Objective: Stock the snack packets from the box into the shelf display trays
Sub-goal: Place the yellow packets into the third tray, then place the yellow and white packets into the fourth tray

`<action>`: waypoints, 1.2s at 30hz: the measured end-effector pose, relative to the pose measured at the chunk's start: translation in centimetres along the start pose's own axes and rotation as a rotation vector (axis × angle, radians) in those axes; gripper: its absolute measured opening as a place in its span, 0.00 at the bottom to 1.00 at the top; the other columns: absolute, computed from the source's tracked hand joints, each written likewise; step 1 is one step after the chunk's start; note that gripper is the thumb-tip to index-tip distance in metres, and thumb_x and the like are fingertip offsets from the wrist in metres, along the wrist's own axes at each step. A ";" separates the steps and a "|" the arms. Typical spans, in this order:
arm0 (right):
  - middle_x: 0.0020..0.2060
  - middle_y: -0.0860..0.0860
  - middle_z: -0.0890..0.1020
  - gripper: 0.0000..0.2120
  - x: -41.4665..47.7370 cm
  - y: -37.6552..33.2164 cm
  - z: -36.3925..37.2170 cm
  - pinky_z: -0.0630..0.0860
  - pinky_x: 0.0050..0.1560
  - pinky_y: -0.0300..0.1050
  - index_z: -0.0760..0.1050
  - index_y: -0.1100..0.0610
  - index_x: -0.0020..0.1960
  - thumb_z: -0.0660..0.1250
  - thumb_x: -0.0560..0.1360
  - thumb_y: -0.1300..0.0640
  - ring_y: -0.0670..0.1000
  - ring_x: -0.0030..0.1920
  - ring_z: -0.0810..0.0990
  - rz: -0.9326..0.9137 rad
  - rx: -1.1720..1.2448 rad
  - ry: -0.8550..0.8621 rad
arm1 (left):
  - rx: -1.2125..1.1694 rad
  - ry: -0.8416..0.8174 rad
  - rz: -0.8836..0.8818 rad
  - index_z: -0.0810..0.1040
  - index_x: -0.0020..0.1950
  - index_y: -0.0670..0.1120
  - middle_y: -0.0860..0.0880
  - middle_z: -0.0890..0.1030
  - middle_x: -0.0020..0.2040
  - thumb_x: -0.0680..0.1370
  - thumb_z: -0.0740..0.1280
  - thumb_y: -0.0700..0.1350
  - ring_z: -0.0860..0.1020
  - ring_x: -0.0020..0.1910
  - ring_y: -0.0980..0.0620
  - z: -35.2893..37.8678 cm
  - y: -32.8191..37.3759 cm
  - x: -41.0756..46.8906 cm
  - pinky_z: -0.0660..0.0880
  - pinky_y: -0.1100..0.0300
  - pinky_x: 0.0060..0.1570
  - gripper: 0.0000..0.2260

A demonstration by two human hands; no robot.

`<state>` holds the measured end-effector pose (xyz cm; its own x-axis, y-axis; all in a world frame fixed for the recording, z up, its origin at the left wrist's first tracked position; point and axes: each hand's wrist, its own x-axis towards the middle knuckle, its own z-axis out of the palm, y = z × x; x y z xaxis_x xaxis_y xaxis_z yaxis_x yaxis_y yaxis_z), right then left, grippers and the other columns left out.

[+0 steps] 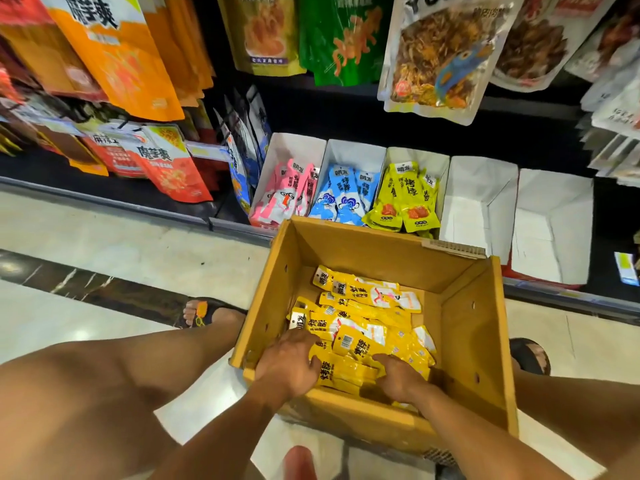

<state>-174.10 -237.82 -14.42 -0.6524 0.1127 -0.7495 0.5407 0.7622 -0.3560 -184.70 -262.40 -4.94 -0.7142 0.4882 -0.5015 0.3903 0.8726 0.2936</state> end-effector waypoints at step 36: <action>0.35 0.43 0.79 0.11 -3.3 -4.6 -4.6 0.71 0.36 0.36 0.81 0.52 0.42 0.66 0.80 0.63 0.44 0.35 0.74 -0.082 0.767 0.360 | -1.023 0.141 -0.283 0.74 0.65 0.50 0.49 0.81 0.62 0.80 0.70 0.57 0.80 0.57 0.50 -1.4 1.0 0.8 0.75 0.55 0.54 0.18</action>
<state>-176.87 -238.72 -7.72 -0.7642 0.3710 -0.5276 0.6097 0.1485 -0.7786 -185.70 -261.17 -3.93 -0.7887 0.2071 -0.5788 -0.4255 0.4957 0.7571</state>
